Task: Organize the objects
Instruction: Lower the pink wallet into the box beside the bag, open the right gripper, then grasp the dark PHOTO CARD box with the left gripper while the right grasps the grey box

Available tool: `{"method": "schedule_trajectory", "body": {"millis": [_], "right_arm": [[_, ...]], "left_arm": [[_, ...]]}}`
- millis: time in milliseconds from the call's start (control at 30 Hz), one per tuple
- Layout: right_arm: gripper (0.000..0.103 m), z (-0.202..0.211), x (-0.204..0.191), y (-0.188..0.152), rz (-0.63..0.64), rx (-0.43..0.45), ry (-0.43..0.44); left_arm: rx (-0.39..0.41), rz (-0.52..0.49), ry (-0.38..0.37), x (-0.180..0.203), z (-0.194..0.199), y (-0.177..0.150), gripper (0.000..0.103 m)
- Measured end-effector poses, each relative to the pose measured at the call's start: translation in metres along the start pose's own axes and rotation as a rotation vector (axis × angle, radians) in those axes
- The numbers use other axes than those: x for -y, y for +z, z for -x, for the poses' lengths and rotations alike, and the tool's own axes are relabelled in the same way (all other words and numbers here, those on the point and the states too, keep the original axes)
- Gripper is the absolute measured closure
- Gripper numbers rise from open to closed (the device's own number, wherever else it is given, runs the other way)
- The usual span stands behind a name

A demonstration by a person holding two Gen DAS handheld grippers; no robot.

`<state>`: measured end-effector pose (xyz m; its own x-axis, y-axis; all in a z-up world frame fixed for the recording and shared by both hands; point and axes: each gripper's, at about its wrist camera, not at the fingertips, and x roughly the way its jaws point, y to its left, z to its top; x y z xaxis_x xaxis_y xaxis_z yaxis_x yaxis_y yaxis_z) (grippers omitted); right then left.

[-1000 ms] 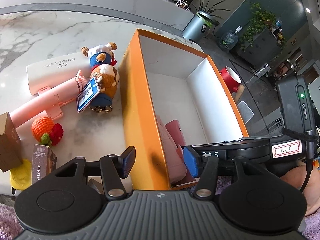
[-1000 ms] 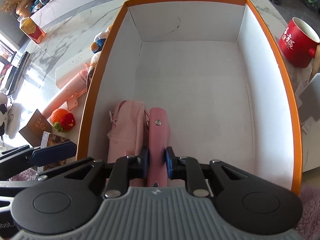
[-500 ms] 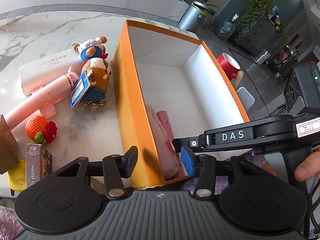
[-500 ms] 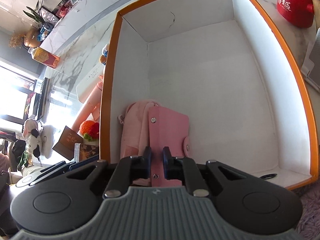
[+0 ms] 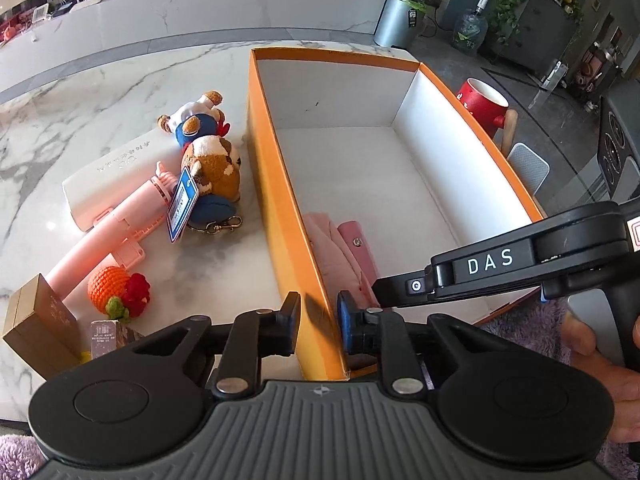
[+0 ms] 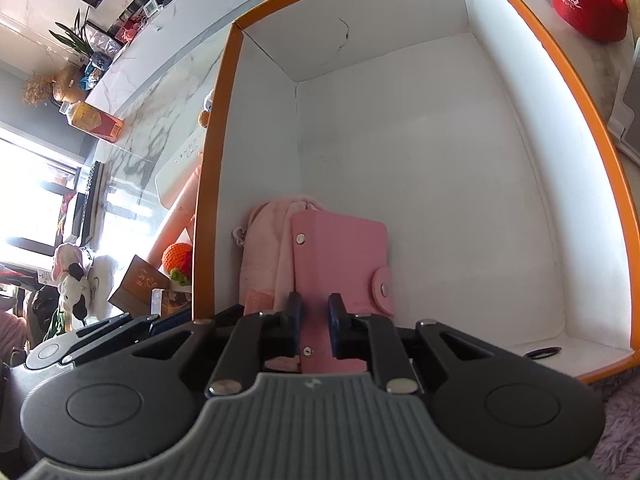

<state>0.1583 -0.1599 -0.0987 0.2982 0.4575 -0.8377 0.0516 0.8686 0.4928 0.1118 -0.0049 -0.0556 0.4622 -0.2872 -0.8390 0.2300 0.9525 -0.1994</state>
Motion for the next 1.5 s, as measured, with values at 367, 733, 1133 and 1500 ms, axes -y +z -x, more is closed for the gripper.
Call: {"method": "schedule_trajectory", "body": {"millis": [367, 733, 1133, 1500], "right_arm": [[0.081, 0.001, 0.005, 0.001, -0.018, 0.007, 0.025], [0.069, 0.039, -0.023, -0.012, 0.123, 0.124, 0.077], [0.033, 0.033, -0.075, -0.08, 0.203, 0.137, 0.143], [0.03, -0.038, -0.077, -0.108, 0.109, 0.022, 0.028]], "left_arm": [[0.043, 0.067, -0.066, -0.01, 0.01, -0.001, 0.069], [0.13, 0.101, -0.076, -0.031, 0.059, -0.004, 0.065], [0.104, 0.105, 0.122, -0.071, 0.089, -0.045, 0.046], [0.055, 0.096, 0.144, -0.094, 0.061, -0.064, 0.044]]}}
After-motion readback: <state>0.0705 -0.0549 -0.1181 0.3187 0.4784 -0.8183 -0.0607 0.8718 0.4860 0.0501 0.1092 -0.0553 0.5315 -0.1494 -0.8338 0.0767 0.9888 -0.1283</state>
